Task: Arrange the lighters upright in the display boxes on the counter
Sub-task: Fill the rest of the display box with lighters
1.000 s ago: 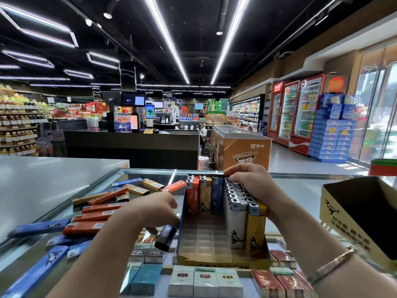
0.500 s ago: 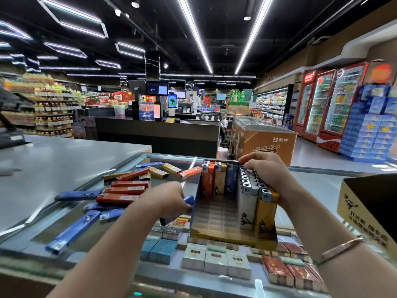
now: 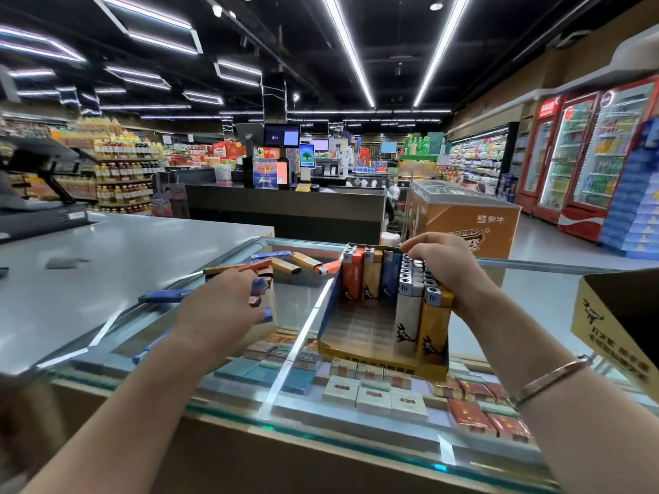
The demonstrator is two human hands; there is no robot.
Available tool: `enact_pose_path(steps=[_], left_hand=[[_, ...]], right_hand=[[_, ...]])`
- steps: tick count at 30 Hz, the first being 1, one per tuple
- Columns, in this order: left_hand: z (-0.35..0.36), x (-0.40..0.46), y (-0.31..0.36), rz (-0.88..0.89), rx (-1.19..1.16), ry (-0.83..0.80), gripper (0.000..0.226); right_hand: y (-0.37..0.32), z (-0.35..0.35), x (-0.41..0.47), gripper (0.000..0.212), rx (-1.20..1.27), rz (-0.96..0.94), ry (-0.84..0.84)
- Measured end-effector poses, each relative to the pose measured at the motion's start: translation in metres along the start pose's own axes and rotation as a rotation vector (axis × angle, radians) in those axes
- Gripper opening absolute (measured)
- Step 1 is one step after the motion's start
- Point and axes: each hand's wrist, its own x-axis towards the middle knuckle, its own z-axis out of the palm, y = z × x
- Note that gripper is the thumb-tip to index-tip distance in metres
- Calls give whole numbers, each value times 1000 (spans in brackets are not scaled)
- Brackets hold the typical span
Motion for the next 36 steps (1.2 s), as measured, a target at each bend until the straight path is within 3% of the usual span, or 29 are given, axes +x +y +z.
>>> enact_pose_path(steps=[8,12,17,21,26,31,33,36], left_hand=[[-20,3,-16,-120,170,-232,23],[-22,5,-13,-113,35,-405,15],[-26,8,-8,-124,-135,-573,24],[-24,5,-8,-106,-220,-511,25],[-21,0,-14,-115,-182,-179,12],[-26,5,-25,-83,-20,91,21],[-25,11,-25,-32,64,89,23],[-18,18,-23,-1,157,-127,31]], right_hand=[[0,0,-2,24,8,1,-14],[0,0,-1,24,2,-5,-13],[1,0,0,24,8,-5,-16],[1,1,0,24,2,-5,-13],[2,0,1,23,3,1,-17],[2,0,2,23,-6,2,-13],[2,0,2,23,-10,-2,-11],[3,0,2,23,-11,0,-18]])
